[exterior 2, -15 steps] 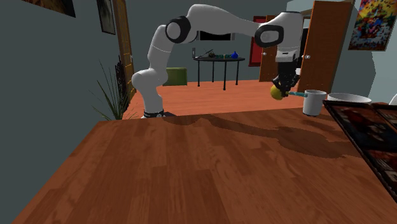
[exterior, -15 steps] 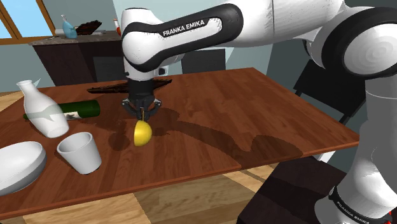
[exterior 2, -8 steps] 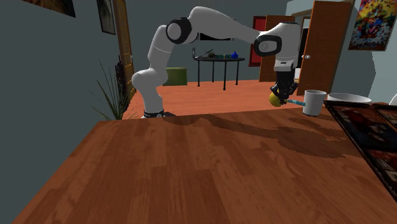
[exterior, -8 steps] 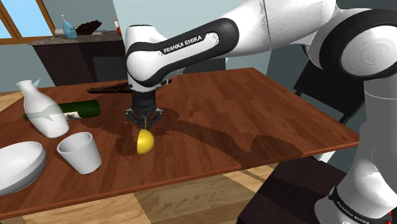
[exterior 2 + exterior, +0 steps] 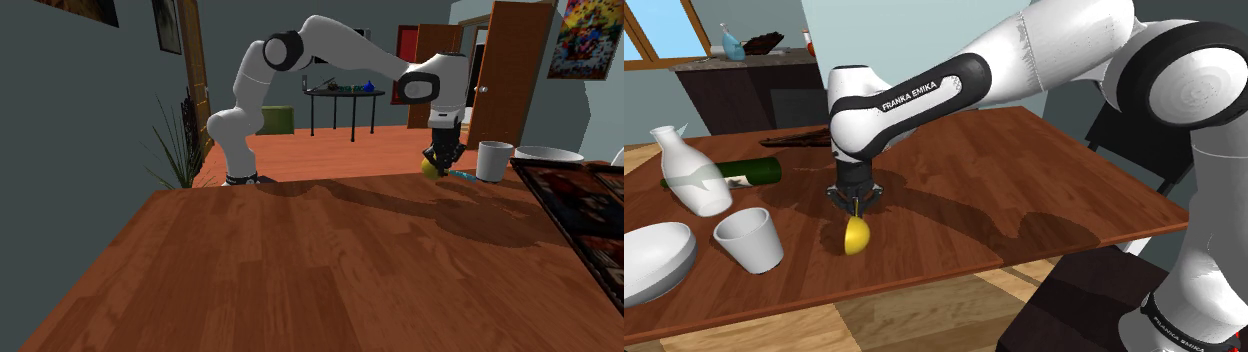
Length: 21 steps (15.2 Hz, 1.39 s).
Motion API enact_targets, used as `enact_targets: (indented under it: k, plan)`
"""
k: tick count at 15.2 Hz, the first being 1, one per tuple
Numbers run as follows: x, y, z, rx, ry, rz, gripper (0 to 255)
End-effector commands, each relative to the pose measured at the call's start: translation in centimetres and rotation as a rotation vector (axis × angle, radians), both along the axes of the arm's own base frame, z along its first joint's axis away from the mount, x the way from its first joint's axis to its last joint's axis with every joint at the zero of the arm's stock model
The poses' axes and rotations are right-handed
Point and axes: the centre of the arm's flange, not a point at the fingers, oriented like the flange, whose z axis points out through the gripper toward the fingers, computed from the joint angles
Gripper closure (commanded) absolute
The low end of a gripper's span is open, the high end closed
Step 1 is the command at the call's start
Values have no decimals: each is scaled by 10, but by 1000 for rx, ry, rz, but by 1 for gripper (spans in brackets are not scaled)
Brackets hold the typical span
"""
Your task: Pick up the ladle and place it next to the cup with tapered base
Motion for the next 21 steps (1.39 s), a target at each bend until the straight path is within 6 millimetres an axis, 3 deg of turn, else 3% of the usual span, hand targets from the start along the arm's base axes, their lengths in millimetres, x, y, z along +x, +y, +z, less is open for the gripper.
enact_targets:
  k: [1, 5, 13, 14, 19, 21]
  plan:
    - [0, 1, -11, 0, -1, 0, 255]
    - [0, 1, -32, 0, -1, 0, 255]
    - [0, 1, -33, 0, -1, 0, 255]
    - [0, 1, -33, 0, -1, 0, 0]
    - [0, 1, -33, 0, -1, 0, 0]
    - [0, -4, -7, 0, -1, 0, 0]
